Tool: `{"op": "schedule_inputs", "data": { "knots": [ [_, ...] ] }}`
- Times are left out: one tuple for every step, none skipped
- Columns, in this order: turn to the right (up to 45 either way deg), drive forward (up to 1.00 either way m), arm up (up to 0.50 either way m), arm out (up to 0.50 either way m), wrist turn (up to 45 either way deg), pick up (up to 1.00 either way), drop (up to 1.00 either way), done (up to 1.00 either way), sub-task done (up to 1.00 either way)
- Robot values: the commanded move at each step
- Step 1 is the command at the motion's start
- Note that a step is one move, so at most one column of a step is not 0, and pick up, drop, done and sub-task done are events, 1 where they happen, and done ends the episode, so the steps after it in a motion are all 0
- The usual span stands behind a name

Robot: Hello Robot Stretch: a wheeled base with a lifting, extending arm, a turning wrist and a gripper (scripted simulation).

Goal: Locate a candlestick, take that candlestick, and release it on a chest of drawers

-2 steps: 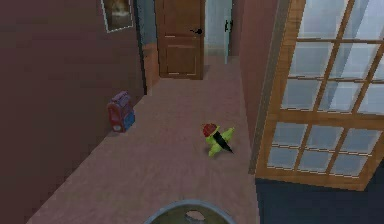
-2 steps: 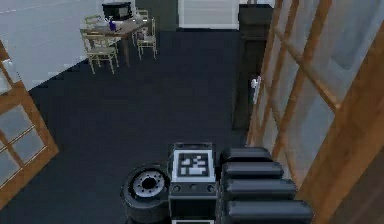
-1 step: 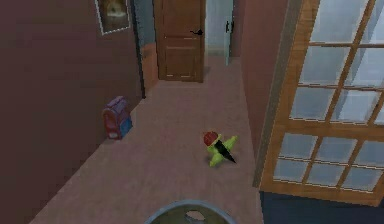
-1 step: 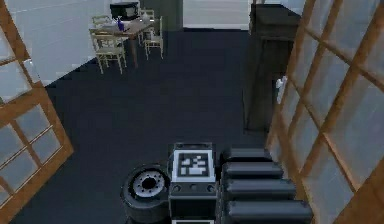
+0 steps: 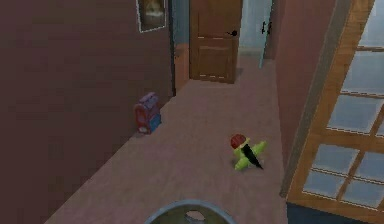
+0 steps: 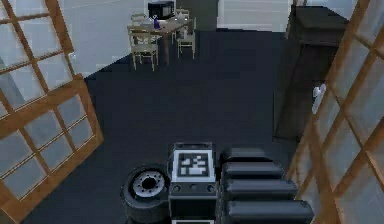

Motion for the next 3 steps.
{"op": "schedule_inputs", "data": {
  "knots": [
    [0.0, 1.0, 0.0, 0.0, 0.0, 0.0, 0.0, 0.0, 0.0],
    [0.0, 0.7, 0.0, 0.0, 0.0, 0.0, 0.0, 0.0, 0.0],
    [30.0, 0.0, 0.0, 0.0, 0.0, 0.0, 0.0, 0.0, 0.0]
  ]
}}
